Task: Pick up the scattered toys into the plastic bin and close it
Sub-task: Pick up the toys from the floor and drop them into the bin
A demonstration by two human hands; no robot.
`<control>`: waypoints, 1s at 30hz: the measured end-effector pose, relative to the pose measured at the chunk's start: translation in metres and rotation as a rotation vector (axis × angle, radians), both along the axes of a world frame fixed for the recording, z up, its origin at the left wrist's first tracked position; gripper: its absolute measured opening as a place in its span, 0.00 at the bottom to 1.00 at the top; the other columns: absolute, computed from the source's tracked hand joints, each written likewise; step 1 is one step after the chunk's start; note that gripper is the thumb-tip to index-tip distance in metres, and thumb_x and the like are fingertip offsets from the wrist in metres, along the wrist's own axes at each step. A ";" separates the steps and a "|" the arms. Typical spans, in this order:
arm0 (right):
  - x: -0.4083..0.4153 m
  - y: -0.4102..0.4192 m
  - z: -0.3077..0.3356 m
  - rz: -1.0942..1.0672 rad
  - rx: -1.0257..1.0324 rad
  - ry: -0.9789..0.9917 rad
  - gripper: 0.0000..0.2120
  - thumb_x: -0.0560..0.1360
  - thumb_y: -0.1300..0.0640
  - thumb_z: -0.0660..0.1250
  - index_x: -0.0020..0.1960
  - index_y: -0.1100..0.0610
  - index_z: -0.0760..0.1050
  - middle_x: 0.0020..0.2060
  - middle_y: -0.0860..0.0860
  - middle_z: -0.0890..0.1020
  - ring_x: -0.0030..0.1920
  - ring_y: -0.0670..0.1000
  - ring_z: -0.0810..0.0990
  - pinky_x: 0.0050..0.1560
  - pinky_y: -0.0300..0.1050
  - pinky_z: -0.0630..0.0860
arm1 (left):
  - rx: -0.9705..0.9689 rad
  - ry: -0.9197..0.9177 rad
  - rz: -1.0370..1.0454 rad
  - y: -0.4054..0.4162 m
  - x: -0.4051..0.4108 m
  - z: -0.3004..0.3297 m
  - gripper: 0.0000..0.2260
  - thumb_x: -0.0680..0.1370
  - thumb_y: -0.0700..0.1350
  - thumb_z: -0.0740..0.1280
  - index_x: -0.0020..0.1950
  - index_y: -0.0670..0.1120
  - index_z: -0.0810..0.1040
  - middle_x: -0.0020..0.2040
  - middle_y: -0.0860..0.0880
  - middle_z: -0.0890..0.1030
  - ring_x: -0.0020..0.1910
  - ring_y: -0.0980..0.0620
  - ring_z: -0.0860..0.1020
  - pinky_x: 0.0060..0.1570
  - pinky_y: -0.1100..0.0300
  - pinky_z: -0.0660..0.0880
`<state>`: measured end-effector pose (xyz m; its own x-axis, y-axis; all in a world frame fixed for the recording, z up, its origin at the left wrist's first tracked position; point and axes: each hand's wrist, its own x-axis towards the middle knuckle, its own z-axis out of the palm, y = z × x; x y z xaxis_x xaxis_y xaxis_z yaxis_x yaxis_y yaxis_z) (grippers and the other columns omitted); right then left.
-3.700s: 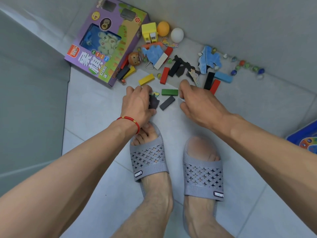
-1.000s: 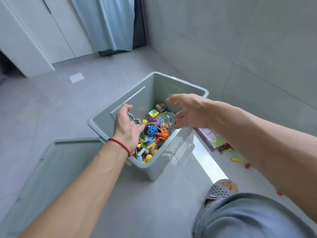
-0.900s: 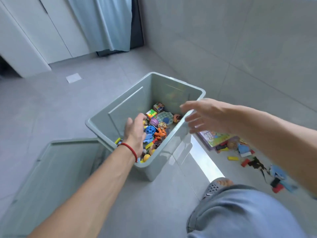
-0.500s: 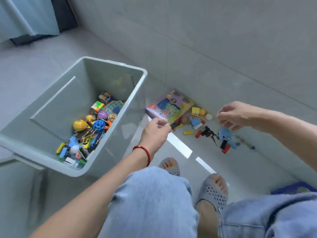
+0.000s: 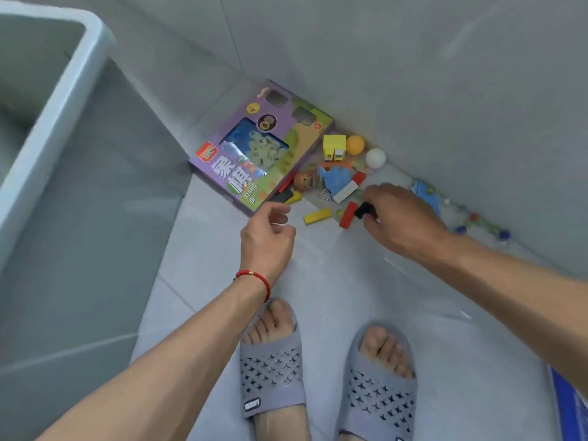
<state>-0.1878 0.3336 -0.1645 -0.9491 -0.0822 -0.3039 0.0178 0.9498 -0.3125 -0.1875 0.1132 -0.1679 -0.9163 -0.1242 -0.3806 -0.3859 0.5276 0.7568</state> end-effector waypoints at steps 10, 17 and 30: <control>-0.142 -0.015 -0.061 0.162 0.145 0.256 0.27 0.73 0.64 0.72 0.70 0.57 0.70 0.63 0.56 0.78 0.61 0.63 0.69 0.56 0.56 0.73 | 0.082 0.119 0.081 0.004 -0.031 -0.020 0.14 0.75 0.33 0.65 0.54 0.50 0.79 0.48 0.50 0.82 0.47 0.53 0.81 0.50 0.48 0.81; -0.110 -0.026 -0.019 -0.083 -0.303 0.362 0.25 0.73 0.56 0.73 0.68 0.52 0.73 0.55 0.51 0.80 0.57 0.54 0.74 0.55 0.47 0.73 | 0.419 0.042 0.274 0.011 -0.045 -0.008 0.12 0.77 0.34 0.66 0.59 0.44 0.80 0.50 0.43 0.84 0.48 0.46 0.83 0.50 0.48 0.82; -0.109 -0.016 -0.058 0.268 0.080 0.186 0.17 0.75 0.56 0.71 0.63 0.56 0.76 0.57 0.52 0.79 0.61 0.58 0.71 0.56 0.56 0.71 | 0.950 -0.348 0.517 -0.002 -0.021 -0.005 0.13 0.78 0.40 0.69 0.62 0.39 0.77 0.49 0.37 0.82 0.44 0.42 0.82 0.43 0.55 0.82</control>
<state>-0.2964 0.3172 -0.2224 -0.9369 -0.3191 -0.1428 -0.2862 0.9347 -0.2109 -0.2080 0.1113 -0.1730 -0.6651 0.0178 -0.7465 -0.6583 -0.4859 0.5749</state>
